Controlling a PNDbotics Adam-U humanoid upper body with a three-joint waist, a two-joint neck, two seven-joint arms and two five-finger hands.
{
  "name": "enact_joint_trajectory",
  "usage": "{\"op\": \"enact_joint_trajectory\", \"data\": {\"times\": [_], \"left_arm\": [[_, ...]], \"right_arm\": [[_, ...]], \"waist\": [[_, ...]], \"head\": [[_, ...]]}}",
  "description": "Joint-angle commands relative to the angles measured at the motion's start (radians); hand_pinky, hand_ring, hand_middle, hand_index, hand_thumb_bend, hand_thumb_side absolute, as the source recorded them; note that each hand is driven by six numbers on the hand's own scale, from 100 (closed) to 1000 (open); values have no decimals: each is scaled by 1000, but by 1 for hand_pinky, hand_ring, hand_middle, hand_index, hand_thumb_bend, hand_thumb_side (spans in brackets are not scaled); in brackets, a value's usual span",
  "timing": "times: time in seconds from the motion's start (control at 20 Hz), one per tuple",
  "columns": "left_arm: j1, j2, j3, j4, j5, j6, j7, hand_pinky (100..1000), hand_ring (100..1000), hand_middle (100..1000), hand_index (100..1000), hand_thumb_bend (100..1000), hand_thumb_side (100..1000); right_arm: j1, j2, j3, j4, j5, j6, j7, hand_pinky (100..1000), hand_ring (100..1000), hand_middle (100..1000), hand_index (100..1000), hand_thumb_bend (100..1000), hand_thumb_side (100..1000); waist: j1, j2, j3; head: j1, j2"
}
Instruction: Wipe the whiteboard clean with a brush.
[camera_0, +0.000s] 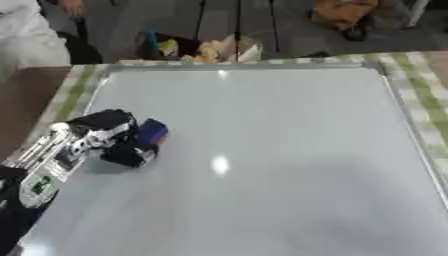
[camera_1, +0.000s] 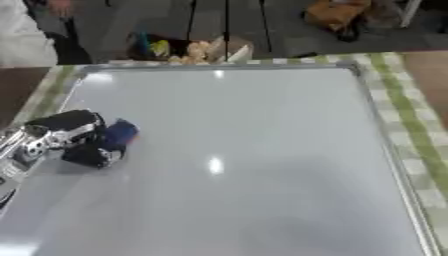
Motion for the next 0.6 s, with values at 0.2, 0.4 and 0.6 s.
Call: {"op": "enact_joint_trajectory", "data": {"times": [0.2,0.4,0.6], "left_arm": [[-8,27,27,53,-5,10,17,340,459,361,335,100,662],[-7,27,47,85,7,27,34,337,457,359,334,100,666],[-6,27,67,121,25,47,52,332,453,355,333,100,668]], "right_arm": [[-9,-14,-10,-15,0,-2,0,742,681,540,789,100,813],[-9,-16,-10,-15,1,-2,-1,742,682,540,789,100,813],[-9,-19,-11,-15,1,-6,-3,741,682,540,788,100,813]], "waist": [[-4,-23,0],[-4,-24,2],[-6,-24,4]], "head": [[2,-10],[1,-10],[0,-10]]}}
